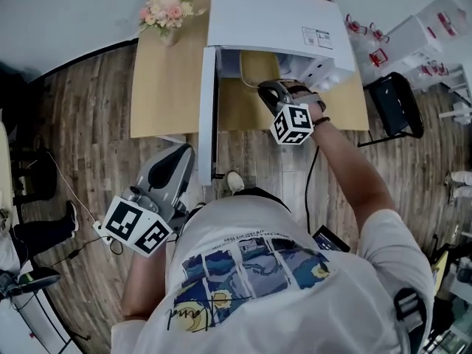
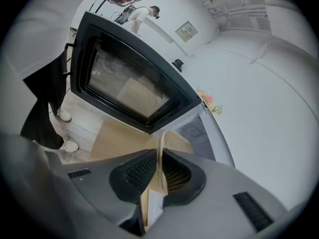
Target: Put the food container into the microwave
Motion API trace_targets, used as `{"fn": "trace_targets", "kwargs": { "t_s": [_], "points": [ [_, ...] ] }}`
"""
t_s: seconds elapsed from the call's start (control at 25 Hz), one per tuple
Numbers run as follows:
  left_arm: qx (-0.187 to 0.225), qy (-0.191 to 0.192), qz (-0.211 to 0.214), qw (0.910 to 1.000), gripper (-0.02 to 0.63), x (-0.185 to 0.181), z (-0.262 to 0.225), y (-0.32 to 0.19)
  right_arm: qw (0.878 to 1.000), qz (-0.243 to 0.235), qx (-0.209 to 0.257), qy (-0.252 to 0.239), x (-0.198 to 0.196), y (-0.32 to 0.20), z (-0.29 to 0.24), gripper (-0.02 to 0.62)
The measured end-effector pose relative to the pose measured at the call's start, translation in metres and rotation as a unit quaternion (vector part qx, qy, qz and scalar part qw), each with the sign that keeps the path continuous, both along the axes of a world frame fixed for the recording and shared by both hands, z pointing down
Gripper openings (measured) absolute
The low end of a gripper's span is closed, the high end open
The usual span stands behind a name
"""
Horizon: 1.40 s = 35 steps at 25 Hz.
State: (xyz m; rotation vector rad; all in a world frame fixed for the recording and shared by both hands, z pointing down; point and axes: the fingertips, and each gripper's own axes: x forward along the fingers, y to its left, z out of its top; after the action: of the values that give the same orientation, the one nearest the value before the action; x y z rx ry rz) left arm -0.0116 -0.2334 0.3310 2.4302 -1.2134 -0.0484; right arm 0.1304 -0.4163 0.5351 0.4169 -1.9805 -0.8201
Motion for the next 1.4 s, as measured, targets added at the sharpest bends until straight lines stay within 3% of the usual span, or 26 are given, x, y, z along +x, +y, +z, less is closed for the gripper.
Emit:
{"fn": "trace_targets", "kwargs": {
  "t_s": [0.28,0.6,1.28,1.4],
  "points": [
    [-0.017,-0.008,-0.066,0.9977,0.008,-0.014,0.007,0.0,1.0,-0.023,0.004,0.011,-0.017,-0.045,0.026,0.034],
    [-0.033,-0.016,-0.105,0.9938,0.008,-0.025,0.012,-0.003,0.999,-0.016,0.019,0.022,-0.024,-0.089,0.044,0.034],
    [-0.058,-0.019,-0.121,0.9908,0.008,-0.041,0.024,-0.015,0.999,-0.005,0.025,0.046,-0.034,-0.123,0.071,0.04],
    [-0.059,-0.021,-0.119,0.9909,0.008,-0.043,0.024,-0.017,0.999,-0.003,0.02,0.047,-0.034,-0.123,0.074,0.075]
  ]
}}
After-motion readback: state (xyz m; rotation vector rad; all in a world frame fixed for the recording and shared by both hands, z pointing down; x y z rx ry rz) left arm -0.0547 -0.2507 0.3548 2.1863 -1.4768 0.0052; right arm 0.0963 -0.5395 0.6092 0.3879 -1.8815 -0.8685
